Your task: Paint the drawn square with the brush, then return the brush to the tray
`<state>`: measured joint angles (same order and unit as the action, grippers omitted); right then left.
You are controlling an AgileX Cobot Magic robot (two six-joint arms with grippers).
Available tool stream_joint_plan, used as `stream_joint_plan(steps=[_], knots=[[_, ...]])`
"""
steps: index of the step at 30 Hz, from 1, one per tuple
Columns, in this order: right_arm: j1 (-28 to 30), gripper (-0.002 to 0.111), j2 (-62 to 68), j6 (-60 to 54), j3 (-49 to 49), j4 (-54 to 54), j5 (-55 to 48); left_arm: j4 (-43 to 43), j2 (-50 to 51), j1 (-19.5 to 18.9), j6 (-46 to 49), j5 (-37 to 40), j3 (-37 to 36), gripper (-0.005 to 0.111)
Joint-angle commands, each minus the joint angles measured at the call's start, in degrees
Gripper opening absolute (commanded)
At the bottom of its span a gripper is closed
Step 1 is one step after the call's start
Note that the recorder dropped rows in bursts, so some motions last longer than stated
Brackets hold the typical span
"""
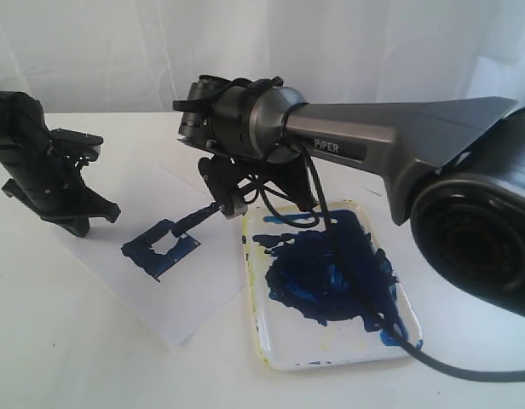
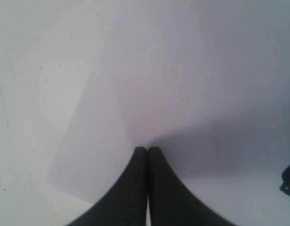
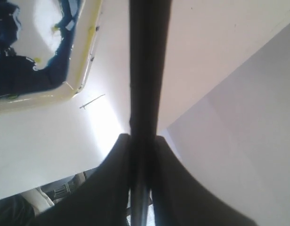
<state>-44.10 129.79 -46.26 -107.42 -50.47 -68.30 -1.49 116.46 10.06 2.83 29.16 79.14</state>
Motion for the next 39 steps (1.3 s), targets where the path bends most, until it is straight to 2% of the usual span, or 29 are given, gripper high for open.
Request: stream_joint_plan(steps=[1,5,10,18,30,36,39], knots=[[0.2,0.0,0.7,2.0,0.2,2.5,4.2,-0.9,0.9,-0.2,0.2,2.3,-0.4,0.0],[0.2,0.0,0.8,2.0,0.2,3.3,7.2,-0.9,0.9,-0.2,0.2,2.3,-0.4,0.0],[0.2,0.0,3.5,2.1,0.1,-0.9,7.1,-0.9,0.9,-0.2,0.2,2.3,-0.4,0.0],[0.2,0.0,4.7,9.5,0.1,-8.5,7.8,-0.9,0.9,-0.2,0.2,2.3,-0.4,0.0],[0.2,0.0,4.7,2.6,0.1,-8.6,1.1,-0.9,0.9,-0.2,0.2,2.3,-0.4,0.0],[0.2,0.0,4.4,3.1,0.1,-8.6,2.8,-0.9,0.9,-0.2,0.2,2.3,-0.4,0.0],[0.2,0.0,4.4,9.2,0.1,-8.6,5.7,-0.9,0.9,-0.2,0.2,2.3,-0.4,0.0]])
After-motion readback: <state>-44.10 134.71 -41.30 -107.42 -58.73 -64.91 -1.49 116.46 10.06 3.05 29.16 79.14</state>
